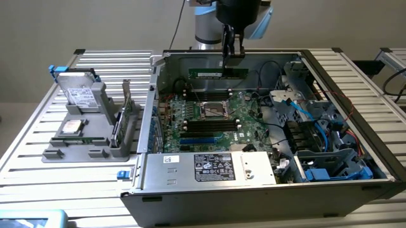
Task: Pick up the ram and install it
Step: 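Insert the ram into the slot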
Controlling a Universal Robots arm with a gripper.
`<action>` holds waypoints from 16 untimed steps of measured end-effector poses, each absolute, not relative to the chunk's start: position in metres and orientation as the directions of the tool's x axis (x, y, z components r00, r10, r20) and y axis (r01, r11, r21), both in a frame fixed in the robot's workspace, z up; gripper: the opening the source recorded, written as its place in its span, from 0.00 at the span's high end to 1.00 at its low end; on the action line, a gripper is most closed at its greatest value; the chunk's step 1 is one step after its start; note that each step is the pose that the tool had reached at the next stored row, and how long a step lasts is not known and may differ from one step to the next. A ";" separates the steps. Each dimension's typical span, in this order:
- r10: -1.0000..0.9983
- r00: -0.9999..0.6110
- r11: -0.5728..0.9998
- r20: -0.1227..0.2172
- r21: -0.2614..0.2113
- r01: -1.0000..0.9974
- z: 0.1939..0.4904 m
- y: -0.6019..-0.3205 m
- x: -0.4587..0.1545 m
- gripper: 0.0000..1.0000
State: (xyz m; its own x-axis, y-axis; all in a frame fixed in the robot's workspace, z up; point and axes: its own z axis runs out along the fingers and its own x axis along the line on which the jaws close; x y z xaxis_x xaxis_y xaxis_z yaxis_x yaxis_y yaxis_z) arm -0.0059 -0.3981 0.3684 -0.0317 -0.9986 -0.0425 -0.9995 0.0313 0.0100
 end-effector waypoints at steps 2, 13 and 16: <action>-0.999 -0.030 0.030 -0.037 0.010 -1.000 0.366 -0.397 -0.006 0.86; -1.000 -0.022 0.022 -0.013 0.009 -1.000 0.351 -0.395 -0.008 0.86; -1.000 -0.021 0.021 -0.010 0.009 -1.000 0.346 -0.395 -0.008 0.86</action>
State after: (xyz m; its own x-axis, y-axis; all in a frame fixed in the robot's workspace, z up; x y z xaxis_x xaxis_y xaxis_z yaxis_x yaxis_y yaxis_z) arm -0.0079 -0.3951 0.3458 -0.0208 -0.9997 -0.0097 -0.9997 0.0207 0.0092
